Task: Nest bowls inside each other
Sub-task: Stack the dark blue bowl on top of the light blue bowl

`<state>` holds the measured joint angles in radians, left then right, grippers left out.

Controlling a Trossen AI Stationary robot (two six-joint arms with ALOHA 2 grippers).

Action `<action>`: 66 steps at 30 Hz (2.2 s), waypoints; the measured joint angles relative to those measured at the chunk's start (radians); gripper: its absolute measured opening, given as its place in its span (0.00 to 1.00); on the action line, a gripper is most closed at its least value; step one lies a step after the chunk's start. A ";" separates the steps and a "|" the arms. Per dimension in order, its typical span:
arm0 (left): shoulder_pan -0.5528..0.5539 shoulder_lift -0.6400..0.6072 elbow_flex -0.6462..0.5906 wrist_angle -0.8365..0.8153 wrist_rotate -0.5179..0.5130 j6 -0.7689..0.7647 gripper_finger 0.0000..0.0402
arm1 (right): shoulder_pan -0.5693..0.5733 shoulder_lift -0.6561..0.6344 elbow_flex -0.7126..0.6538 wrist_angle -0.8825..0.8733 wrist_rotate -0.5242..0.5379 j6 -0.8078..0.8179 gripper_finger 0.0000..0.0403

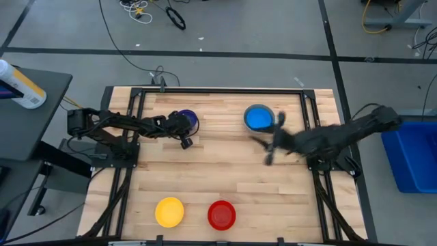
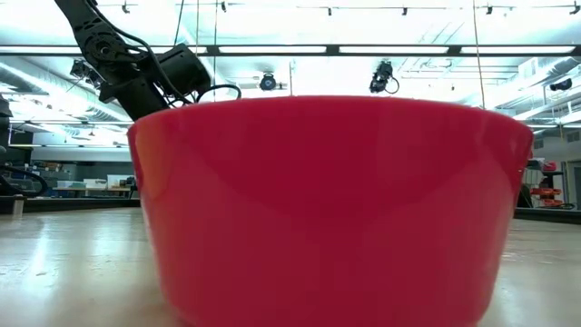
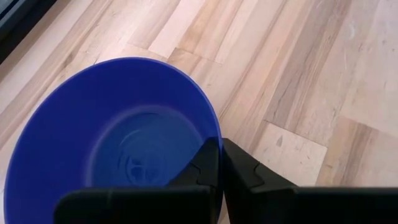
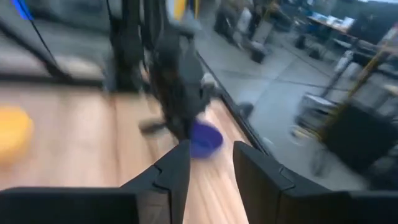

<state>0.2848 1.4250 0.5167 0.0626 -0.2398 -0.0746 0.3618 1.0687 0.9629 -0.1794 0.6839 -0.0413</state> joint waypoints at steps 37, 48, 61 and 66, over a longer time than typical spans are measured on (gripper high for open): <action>-0.070 0.321 0.549 0.025 0.269 0.220 0.01 | -0.001 -0.848 -0.952 0.243 -0.110 0.070 0.32; -0.078 0.712 1.104 -0.176 0.359 0.355 0.01 | -0.001 -0.829 -0.952 0.246 -0.112 0.090 0.32; -0.043 0.983 1.475 -0.345 0.393 0.389 0.01 | -0.001 -0.784 -0.952 0.243 -0.120 0.106 0.32; -0.036 0.986 1.476 -0.376 0.389 0.374 0.01 | -0.001 -0.767 -0.952 0.246 -0.120 0.116 0.32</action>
<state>0.2489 2.4107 1.9926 -0.3136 0.1490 0.2996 0.3607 0.3021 0.0113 0.0663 0.5644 0.0750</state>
